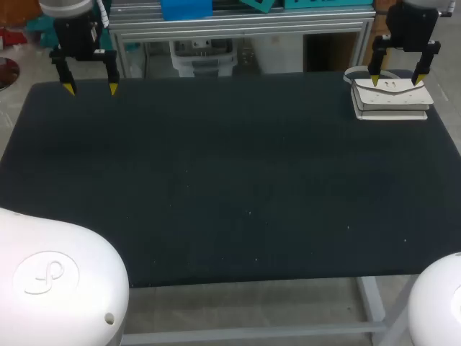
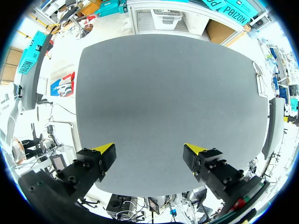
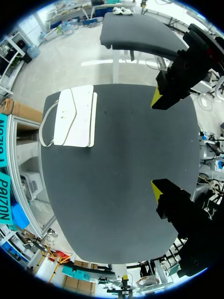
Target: Pick up the bag, open it, inspect its contents, close it, and place it on the opposite side
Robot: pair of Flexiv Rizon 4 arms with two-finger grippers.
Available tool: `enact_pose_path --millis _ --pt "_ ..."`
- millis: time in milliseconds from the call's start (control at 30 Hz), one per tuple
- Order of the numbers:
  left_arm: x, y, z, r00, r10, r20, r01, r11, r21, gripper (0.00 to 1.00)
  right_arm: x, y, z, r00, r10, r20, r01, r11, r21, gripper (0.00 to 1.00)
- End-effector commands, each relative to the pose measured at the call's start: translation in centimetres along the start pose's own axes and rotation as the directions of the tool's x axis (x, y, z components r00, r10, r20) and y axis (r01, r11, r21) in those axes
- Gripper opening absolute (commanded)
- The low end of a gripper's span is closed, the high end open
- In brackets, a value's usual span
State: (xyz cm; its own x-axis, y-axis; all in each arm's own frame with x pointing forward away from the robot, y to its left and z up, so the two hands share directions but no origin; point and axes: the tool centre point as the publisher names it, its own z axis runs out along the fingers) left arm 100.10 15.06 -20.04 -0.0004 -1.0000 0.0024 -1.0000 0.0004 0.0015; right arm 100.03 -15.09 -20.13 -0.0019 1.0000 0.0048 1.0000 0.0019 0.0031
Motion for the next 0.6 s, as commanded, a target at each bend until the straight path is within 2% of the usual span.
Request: enact_pose_path --millis 33,433,600 --pt "0.02 0.03 -0.02 1.0 0.0 0.001 0.0 1.0 0.0 1.0 0.05 -0.03 -0.06 1.0 0.001 0.002 -0.001 1.0 0.001 1.0" --pt "0.02 0.03 -0.02 1.0 0.0 0.001 0.0 1.0 0.0 1.0 0.05 -0.03 -0.06 1.0 0.001 0.002 -0.001 1.0 0.001 1.0" --pt "0.65 0.25 -0.33 0.986 0.153 -0.072 -0.151 0.988 0.037 1.0 -0.26 0.17 0.16 0.999 -0.031 -0.029 0.031 1.0 -0.002 1.0"
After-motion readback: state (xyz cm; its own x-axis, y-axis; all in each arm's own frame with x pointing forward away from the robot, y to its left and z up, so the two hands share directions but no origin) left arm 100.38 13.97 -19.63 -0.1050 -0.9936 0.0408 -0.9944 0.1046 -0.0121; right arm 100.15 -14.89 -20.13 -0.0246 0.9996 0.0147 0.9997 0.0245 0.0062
